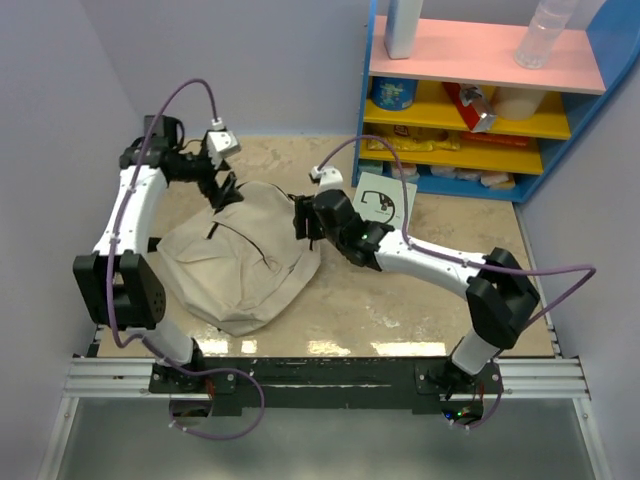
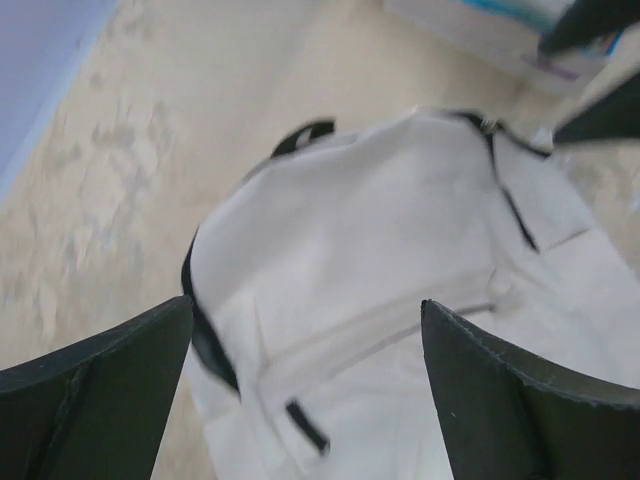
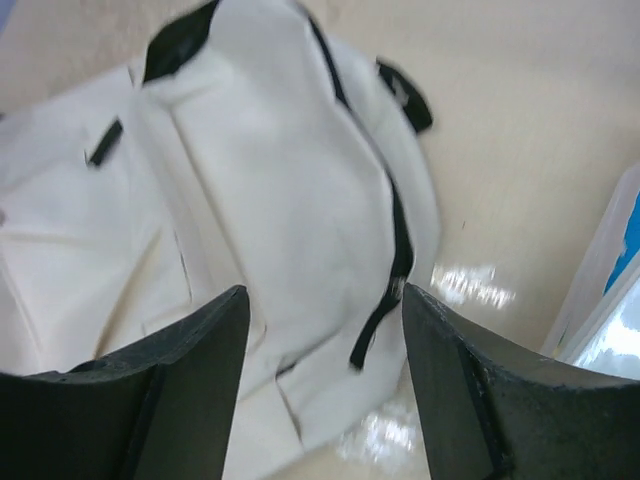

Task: Pack the student bag
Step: Unzip the student bag at the center of the board, then adjust the student bag at the center of the board.

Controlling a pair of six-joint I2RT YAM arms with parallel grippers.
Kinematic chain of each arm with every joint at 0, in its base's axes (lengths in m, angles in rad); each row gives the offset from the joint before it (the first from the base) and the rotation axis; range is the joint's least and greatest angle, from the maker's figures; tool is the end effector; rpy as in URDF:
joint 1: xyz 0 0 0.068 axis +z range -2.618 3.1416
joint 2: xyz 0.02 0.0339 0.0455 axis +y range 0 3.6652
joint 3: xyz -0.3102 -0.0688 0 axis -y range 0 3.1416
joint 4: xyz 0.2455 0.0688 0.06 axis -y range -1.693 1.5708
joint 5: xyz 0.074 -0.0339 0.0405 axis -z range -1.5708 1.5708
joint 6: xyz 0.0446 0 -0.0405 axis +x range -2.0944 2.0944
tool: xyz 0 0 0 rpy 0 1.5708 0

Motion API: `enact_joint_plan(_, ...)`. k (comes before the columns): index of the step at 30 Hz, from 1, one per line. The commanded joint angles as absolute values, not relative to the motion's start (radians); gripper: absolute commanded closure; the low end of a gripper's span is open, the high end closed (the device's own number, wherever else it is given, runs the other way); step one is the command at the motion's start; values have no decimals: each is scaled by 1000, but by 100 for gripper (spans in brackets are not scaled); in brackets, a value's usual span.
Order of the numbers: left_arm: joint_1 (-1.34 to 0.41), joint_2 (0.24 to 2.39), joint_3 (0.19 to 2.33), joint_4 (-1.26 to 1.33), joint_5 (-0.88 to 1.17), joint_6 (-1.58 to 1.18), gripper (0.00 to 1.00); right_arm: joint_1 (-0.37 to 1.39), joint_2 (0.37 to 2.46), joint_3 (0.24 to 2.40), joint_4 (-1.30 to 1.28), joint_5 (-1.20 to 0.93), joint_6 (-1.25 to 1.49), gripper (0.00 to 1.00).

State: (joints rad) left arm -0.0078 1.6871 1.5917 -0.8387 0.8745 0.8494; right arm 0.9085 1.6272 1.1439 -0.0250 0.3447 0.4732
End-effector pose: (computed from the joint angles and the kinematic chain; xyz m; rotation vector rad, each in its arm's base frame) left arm 0.3668 -0.0371 0.3754 1.1967 1.8209 -0.6289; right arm 0.2481 0.2936 0.3058 -0.2406 2.0702 0.4981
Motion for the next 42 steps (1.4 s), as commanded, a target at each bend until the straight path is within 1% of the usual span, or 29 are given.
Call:
enact_joint_plan(1,129,1615,1484,-1034,666,936,0,819,1727,1297,31,284,353,35)
enact_joint_plan(5,262,1611,1382,-1136,623,1020,0,804,1879,1411,37,255,273,37)
enact_joint_plan(8,339,1634,1329,-1183,568,1040,0,802,1917,1428,90,221,238,37)
enact_joint_plan(11,373,1608,1270,-1167,519,1061,0,801,1943,1460,87,215,229,40)
enact_joint_plan(15,376,1548,1207,-1150,442,1095,0,799,1986,1488,84,238,218,43)
enact_joint_plan(17,377,1531,1171,-1157,422,1109,0,798,1997,1497,80,239,212,48)
enact_joint_plan(18,377,1519,1152,-1148,398,1112,0,798,2000,1494,78,239,212,51)
enact_joint_plan(19,376,1511,1113,-1134,387,1111,0,796,2000,1493,81,239,215,59)
enact_joint_plan(21,376,1497,1062,-1066,358,1100,1,796,1999,1479,83,235,221,70)
enact_joint_plan(22,374,1497,1013,-1034,353,1089,3,796,1991,1470,86,236,224,84)
enact_joint_plan(24,373,1502,961,-909,341,1042,12,796,1983,1445,87,255,236,97)
enact_joint_plan(25,368,1506,916,-876,336,1037,19,796,1973,1437,86,259,239,100)
enact_joint_plan(28,318,1532,858,-743,284,994,27,796,1951,1405,81,271,250,100)
enact_joint_plan(30,269,1569,856,-663,255,951,30,796,1924,1373,77,279,261,100)
enact_joint_plan(33,221,1649,919,-614,245,888,37,796,1881,1332,61,299,281,100)
enact_joint_plan(36,178,1728,1017,-572,224,825,39,796,1829,1270,52,302,322,100)
enact_joint_plan(39,144,1810,1150,-551,213,755,39,796,1772,1188,58,293,374,100)
enact_joint_plan(40,135,1828,1225,-551,221,738,39,799,1758,1166,60,279,386,100)
enact_joint_plan(42,132,1899,1310,-549,248,681,41,811,1724,1095,84,252,431,100)
